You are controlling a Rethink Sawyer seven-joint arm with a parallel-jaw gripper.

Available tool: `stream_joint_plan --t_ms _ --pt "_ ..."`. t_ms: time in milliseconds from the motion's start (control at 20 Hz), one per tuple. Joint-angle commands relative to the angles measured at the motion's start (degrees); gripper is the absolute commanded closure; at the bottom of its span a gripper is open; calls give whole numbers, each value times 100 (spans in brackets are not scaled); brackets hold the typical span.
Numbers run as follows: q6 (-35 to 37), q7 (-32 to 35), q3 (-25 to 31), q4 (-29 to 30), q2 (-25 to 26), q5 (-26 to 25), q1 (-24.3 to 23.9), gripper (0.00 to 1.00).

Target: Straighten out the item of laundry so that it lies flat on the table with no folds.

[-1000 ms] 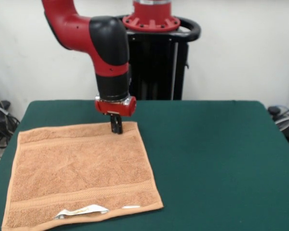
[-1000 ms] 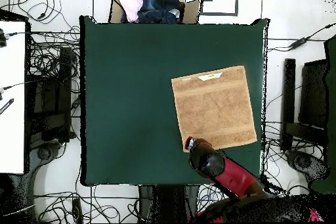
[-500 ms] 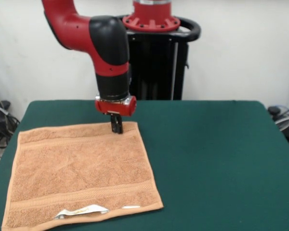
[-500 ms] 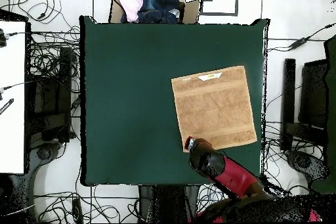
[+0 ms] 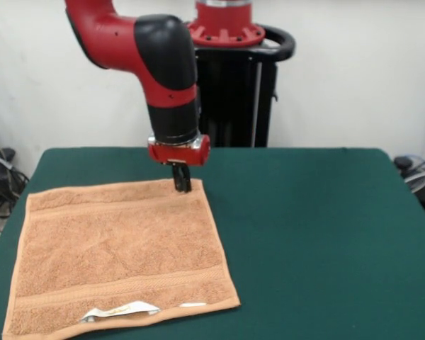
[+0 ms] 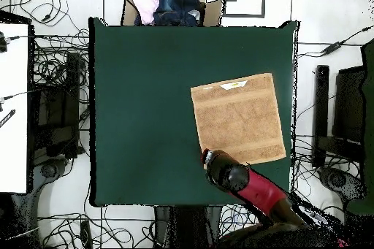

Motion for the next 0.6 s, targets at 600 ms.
stream_joint_plan --t_ms 600 --pt "648 953 532 -392 -75 302 188 100"
